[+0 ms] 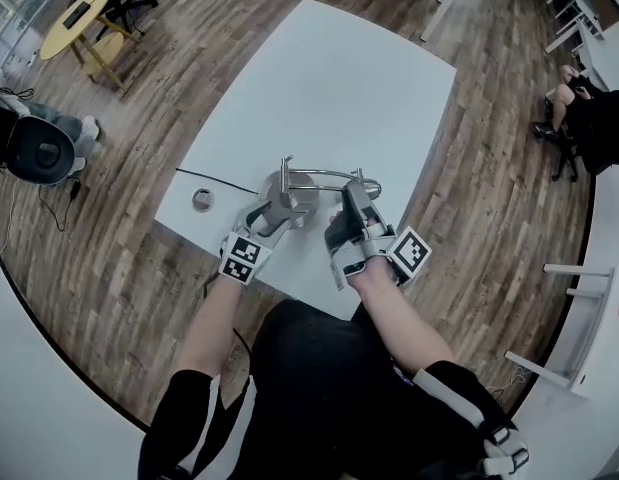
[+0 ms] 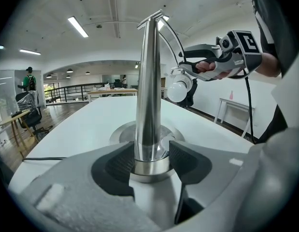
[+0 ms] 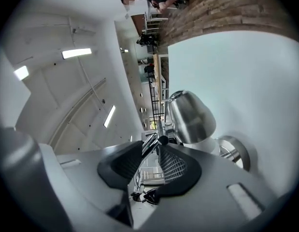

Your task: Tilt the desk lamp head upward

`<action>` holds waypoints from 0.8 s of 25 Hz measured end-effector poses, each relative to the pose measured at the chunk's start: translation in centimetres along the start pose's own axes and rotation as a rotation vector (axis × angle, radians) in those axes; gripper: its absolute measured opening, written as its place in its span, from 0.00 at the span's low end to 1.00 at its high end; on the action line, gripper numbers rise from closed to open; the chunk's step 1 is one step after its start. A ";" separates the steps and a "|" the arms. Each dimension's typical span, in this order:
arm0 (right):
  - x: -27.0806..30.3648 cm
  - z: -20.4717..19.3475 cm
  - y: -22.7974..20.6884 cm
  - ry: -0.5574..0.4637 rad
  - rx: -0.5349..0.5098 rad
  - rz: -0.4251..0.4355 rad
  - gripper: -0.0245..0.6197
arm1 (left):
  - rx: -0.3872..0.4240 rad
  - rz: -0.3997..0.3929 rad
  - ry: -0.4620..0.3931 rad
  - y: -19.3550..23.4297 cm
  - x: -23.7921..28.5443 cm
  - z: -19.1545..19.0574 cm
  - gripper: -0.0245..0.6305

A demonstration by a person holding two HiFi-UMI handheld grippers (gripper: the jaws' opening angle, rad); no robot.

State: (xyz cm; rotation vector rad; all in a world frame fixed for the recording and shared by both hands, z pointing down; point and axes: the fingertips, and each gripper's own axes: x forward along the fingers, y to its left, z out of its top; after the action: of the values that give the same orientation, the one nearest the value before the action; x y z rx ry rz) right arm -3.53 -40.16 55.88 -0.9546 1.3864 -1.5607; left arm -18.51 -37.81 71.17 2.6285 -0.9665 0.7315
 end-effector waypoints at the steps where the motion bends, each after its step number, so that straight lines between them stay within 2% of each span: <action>1: 0.0 0.1 0.3 0.003 -0.021 0.001 0.20 | 0.000 0.001 0.001 0.0 0.0 -0.1 0.39; 8: -0.2 0.4 2.2 0.020 -0.113 0.013 0.18 | -0.004 -0.001 0.009 0.0 0.3 -0.1 0.39; 20: 0.1 0.0 6.7 0.062 -0.324 0.090 0.15 | 0.004 -0.004 0.020 0.0 0.2 -0.1 0.39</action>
State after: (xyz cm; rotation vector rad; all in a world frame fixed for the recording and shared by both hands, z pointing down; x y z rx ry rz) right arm -3.00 -40.65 49.17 -1.0236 1.7384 -1.3326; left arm -18.39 -37.91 71.37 2.6211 -0.9552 0.7580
